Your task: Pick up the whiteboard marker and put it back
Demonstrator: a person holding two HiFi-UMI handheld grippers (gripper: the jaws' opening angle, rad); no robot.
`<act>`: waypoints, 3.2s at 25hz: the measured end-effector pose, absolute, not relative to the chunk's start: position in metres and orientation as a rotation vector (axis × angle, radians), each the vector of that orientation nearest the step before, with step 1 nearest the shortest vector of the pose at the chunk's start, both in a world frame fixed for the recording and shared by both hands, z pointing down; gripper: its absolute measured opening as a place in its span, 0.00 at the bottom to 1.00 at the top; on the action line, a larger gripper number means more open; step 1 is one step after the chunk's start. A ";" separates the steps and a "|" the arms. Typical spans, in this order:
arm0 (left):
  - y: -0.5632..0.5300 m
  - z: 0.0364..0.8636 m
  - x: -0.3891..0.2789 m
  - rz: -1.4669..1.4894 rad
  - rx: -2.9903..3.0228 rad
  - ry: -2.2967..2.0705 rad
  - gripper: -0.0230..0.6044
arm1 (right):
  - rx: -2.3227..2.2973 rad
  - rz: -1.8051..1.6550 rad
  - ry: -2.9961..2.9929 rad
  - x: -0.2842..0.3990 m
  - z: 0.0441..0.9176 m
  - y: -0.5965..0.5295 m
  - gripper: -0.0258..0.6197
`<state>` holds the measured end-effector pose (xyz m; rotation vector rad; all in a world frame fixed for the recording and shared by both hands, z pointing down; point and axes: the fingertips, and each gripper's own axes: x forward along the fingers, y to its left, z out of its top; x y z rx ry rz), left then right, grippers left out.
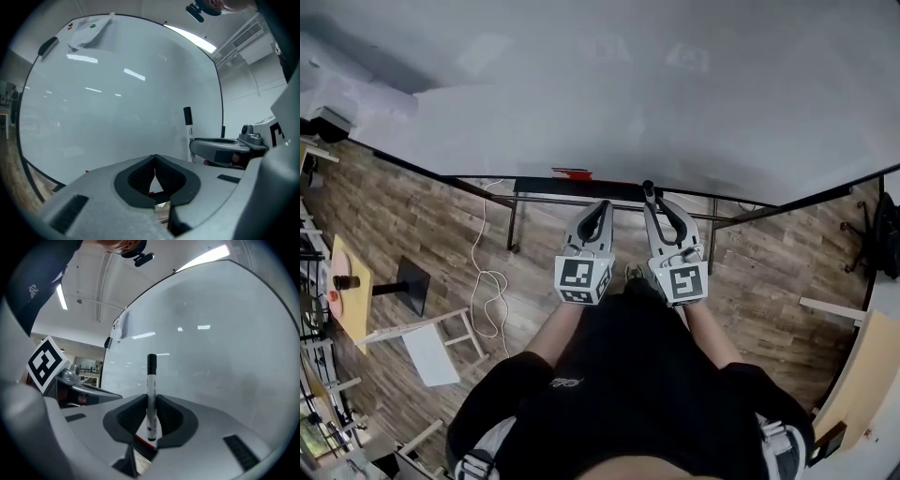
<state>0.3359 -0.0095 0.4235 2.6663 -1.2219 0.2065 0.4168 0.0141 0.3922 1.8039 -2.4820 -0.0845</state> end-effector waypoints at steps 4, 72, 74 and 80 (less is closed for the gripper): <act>-0.015 0.421 0.310 0.187 2.617 -1.325 0.05 | 1.700 -0.111 -2.556 0.391 0.391 0.003 0.13; -0.026 0.456 -0.152 0.136 2.037 -2.032 0.05 | 0.688 -0.061 -2.900 -0.086 0.444 -0.062 0.13; -0.041 0.460 -0.161 0.157 2.017 -2.038 0.05 | 0.666 -0.046 -2.906 -0.093 0.448 -0.074 0.13; -0.076 0.455 -0.166 0.209 2.034 -2.025 0.05 | 0.638 -0.003 -2.894 -0.101 0.456 -0.109 0.13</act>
